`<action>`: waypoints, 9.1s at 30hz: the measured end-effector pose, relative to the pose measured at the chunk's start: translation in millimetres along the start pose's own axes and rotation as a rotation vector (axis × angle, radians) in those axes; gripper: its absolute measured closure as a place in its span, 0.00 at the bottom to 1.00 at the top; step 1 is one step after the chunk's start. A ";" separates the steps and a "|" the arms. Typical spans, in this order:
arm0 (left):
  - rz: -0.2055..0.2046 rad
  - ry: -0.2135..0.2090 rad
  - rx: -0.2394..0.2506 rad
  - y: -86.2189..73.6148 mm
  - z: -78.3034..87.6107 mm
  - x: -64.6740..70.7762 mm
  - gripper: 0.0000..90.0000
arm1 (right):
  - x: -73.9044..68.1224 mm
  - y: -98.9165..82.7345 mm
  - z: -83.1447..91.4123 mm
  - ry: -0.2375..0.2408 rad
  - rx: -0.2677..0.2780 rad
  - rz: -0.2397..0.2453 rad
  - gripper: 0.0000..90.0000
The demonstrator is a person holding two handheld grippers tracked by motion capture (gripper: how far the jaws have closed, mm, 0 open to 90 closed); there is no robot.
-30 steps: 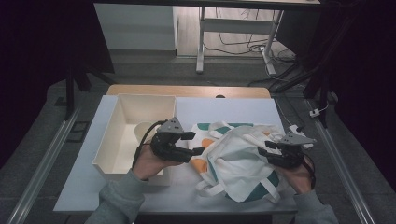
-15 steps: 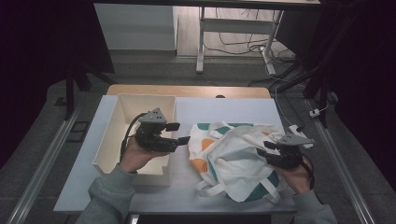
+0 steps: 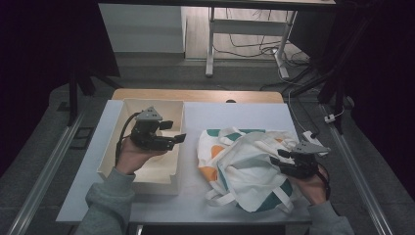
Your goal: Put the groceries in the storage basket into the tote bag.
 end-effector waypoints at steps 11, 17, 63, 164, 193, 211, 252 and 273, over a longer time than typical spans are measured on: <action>0.043 0.077 -0.044 -14.5 2.3 -22.4 0.29 | -3.6 -0.5 -2.6 0.001 -0.009 0.008 0.59; 0.055 0.103 -0.101 -24.2 0.7 -31.2 0.24 | -4.2 -1.1 -3.1 0.003 -0.012 0.012 0.59; 0.179 0.216 -0.357 -84.3 -40.1 -67.5 0.19 | -7.8 -2.9 -5.9 0.007 -0.022 0.027 0.57; 0.167 0.097 0.282 18.7 50.2 -19.4 0.22 | -7.9 -7.2 -11.4 0.001 -0.042 0.034 0.56; 0.078 -0.064 0.249 48.3 2.0 29.1 0.22 | -24.0 2.0 -7.7 0.085 0.012 0.029 0.51; 0.039 -0.107 0.134 47.2 -31.2 45.5 0.22 | -104.2 36.2 0.0 0.247 0.120 0.127 0.31; -0.041 -0.180 0.040 44.7 -63.3 79.2 0.22 | -179.7 66.2 -45.7 0.240 0.164 0.259 0.23; -0.050 -0.185 0.035 44.5 -63.7 82.2 0.21 | -182.0 66.2 -46.3 0.237 0.142 0.250 0.24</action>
Point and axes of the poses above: each handheld gripper's, and its own axes: z roughly backward along the jaws, y roughly out of its top, x roughly to its right, the point moved 6 cm from there along -z, roughly forward along the jaws, and after that the axes turned 12 degrees about -z, right-handed, at the moved point
